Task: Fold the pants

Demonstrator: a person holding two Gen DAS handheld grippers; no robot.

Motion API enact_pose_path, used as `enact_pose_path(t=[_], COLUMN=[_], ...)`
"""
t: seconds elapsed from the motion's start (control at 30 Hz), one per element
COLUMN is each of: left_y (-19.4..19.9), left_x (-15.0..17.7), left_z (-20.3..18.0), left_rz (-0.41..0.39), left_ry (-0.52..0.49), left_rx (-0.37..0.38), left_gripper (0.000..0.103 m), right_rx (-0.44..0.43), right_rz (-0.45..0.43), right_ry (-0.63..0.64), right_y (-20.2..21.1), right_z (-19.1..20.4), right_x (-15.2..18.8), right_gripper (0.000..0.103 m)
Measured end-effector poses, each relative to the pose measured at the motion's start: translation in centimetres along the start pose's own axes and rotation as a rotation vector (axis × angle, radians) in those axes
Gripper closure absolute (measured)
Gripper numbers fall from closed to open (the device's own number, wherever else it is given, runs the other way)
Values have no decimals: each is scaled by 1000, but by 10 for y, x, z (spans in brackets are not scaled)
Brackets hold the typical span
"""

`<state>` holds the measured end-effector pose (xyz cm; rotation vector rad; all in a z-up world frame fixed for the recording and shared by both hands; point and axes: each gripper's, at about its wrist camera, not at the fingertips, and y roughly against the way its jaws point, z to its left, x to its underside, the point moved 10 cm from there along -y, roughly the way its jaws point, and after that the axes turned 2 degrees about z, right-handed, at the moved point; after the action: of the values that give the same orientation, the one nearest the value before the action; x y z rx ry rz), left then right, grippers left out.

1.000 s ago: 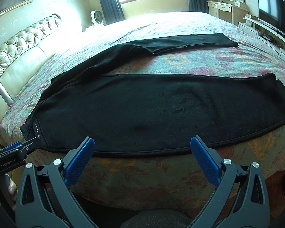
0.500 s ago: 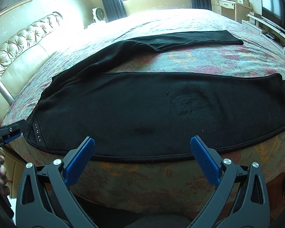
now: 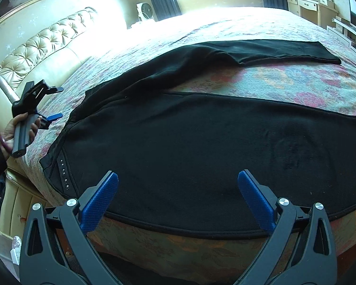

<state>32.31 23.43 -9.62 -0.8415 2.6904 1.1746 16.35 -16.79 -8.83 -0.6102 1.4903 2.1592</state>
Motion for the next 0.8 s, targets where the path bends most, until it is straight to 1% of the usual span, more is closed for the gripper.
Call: enact_pose_path(t=[0.03,0.13,0.2,0.3,0.33,0.43,0.5,0.53,0.57,0.6,0.67,0.7,0.77,0.8], left_y=[-9,-31,-45,-63,-67,-79,-90,-93,-96,-100,-115,-117,-115,-114], left_x=[-12,-37,-50,-63,-63,-62,-58,-51,-52,-51,-54,-54,-57,-59], left_z=[5,8,5,-8,-14,-27,-30,-35,-35,-36,-20,-20,-22,-19], left_rz=[0,19,17,10,10,30,38,41,50,71,89,86,73,72], left_ry=[20,42,-1,-107,-134,-141,-182,-204,-209,-203,-202,-209,-191,-185], left_rx=[34,93,85,73,80,124,109,109,119,125,63,57,72,70], left_gripper=[6,6,6,5,6,6,6,8,32,70,71,72,73,77], right_rx=[-8,-24,-42,-66,-77,-114,-127,-131,-132,-129,-126,-125,-138,-155], right_rz=[4,10,20,34,39,61,67,66,65,63,58,58,51,47], right_ry=[7,13,6,-2,-7,-24,-35,-37,-38,-38,-36,-36,-36,-31], right_y=[-3,-11,-16,-21,-22,-28,-30,-31,-31,-32,-31,-30,-28,-27], right_z=[3,10,12,14,14,16,16,15,14,13,10,7,3,0], right_x=[-1,-6,-9,-11,-12,-13,-15,-17,-18,-21,-25,-28,-38,-45], right_gripper=[2,2,2,2,2,2,2,2,2,2,2,2,2,2])
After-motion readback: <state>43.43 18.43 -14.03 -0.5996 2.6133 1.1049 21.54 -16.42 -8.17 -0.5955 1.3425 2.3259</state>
